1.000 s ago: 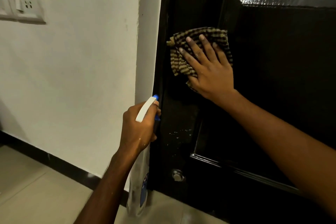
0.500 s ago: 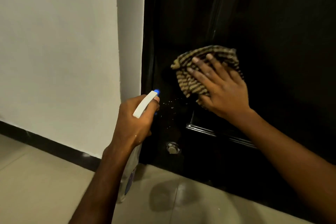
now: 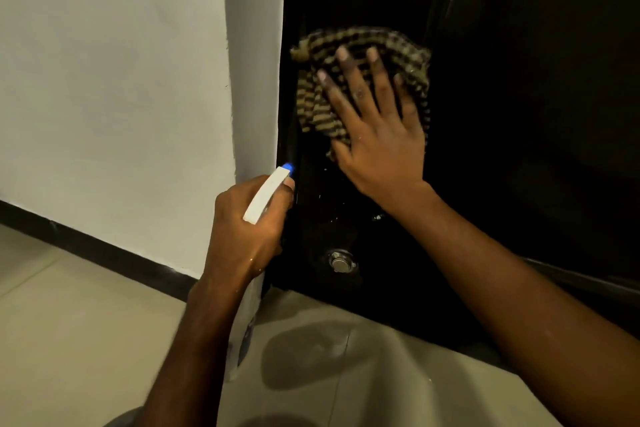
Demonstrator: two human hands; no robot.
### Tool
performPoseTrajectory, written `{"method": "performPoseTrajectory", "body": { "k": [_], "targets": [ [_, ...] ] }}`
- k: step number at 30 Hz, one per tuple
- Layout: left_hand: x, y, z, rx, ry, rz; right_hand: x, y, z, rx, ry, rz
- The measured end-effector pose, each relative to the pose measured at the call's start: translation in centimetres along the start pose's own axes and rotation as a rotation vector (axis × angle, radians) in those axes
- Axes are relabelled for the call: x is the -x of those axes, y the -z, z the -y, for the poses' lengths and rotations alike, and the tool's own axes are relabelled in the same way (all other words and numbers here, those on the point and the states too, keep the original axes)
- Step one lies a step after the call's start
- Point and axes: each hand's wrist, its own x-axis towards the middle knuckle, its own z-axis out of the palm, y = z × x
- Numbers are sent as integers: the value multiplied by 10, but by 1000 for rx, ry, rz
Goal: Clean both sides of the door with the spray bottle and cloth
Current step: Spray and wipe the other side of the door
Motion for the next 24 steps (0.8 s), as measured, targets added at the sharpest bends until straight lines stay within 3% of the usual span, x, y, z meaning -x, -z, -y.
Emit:
{"method": "performPoseTrajectory", "body": {
  "k": [6,10,14,18,20,24],
  "targets": [
    [0,8,5,50,-36,-83,97,-55,26,-38,389,227],
    [2,7,5,37,-21,-52,155,-54,5,-202,299,364],
    [4,4,5,-6,-14,-79,159,-30,-28,-65,67,211],
    [4,0,-2,-30,-49,-103,106,-24,-4,-50,-102,84],
    [3,1,-1,-27,-49,-108,89,-32,17,-79,-67,91],
    [1,7,6,-64,-55,-104,105,-63,49,-196,189,224]
  ]
}}
